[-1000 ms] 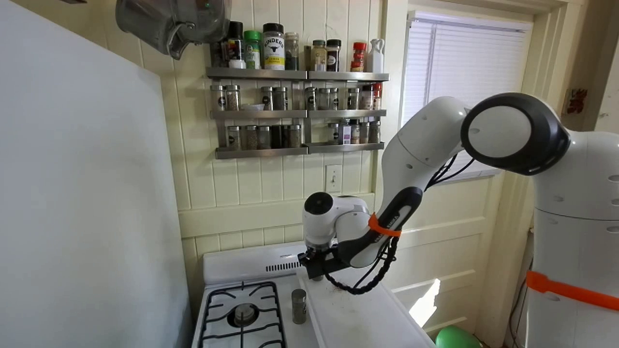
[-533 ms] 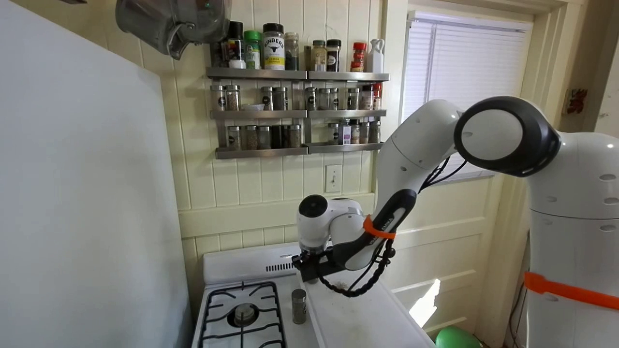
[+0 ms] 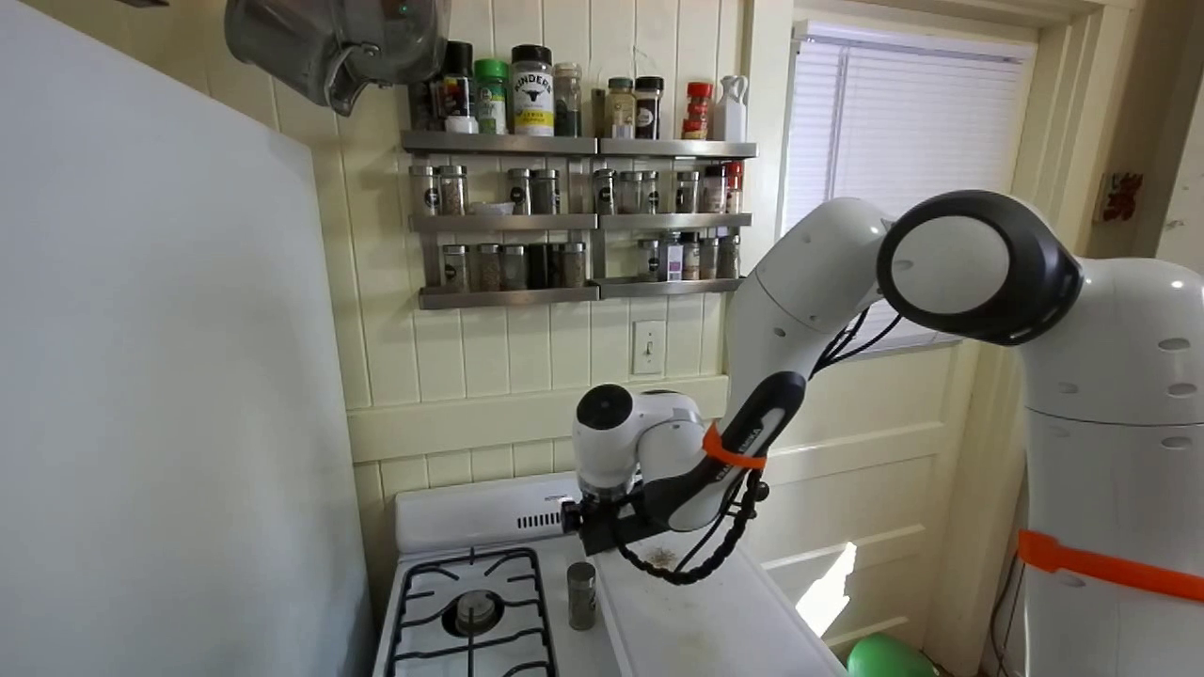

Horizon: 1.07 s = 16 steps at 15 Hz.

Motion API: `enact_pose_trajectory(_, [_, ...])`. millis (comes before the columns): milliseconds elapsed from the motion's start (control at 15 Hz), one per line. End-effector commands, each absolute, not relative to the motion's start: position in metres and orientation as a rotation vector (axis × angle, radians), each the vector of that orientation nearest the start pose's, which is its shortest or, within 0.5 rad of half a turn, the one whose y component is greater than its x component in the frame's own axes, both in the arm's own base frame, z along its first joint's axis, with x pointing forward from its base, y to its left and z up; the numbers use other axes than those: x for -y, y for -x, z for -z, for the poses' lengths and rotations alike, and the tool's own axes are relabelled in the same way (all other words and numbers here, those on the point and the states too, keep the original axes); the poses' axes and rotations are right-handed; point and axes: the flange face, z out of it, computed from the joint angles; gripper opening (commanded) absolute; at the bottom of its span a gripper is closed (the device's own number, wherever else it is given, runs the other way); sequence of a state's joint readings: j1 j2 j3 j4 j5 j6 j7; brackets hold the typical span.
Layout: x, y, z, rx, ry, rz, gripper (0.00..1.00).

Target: Put the right bottle on the bottom shelf

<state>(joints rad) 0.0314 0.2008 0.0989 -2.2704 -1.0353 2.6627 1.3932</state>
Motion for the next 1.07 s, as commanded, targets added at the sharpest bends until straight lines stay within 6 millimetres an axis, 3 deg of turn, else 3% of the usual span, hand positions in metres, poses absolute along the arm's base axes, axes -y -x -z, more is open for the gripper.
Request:
enact_pose_trajectory(0, [-0.094,-0.533,-0.270,-0.652,3.292,0.815,1.00])
enact_pose_trajectory(733, [-0.082,-0.534,-0.267,-0.667,3.307,0.789,1.00])
enact_pose_trajectory(1000, [-0.076,-0.543,-0.265,-0.614,3.338,0.863,1.00])
